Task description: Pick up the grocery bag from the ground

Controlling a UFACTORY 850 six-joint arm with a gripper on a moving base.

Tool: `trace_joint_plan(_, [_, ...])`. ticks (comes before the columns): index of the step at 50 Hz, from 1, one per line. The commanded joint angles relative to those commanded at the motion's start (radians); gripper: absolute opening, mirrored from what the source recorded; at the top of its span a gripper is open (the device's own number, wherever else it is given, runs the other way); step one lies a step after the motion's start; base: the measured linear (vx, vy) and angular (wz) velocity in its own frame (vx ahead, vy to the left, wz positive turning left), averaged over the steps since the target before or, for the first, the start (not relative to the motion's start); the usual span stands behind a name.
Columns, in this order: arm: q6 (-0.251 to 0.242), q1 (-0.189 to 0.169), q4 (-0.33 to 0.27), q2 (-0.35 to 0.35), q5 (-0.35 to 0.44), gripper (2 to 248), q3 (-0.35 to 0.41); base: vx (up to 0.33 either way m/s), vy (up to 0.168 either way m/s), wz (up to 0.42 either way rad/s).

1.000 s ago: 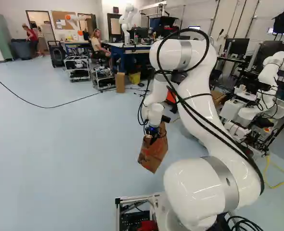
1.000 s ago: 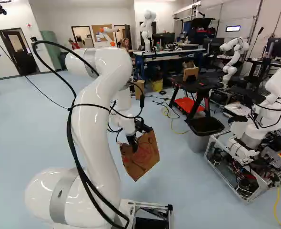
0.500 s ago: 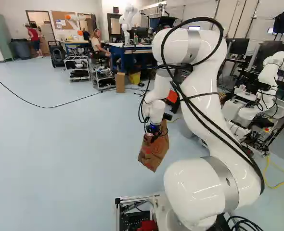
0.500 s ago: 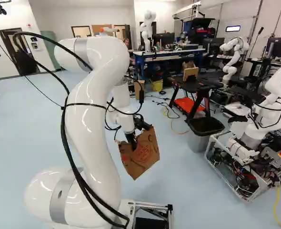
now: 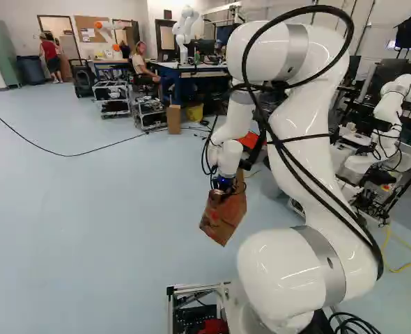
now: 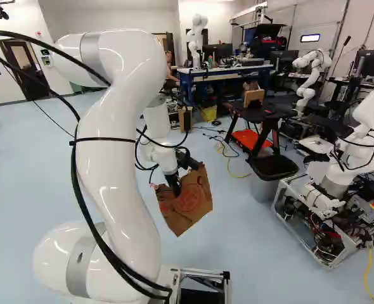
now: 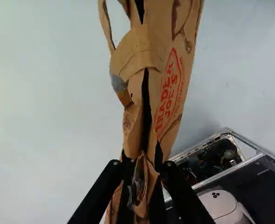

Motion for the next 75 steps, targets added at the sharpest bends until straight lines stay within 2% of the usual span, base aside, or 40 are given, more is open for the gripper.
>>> trace_joint_plan(35, [0.0, 0.001, 0.0, 0.183, 0.0, 24, 0.12, 0.0, 0.0, 0.0])
trace_joint_plan(75, [0.0, 0.002, 0.0, 0.431, 0.0, 24, 0.275, 0.0, 0.0, 0.0])
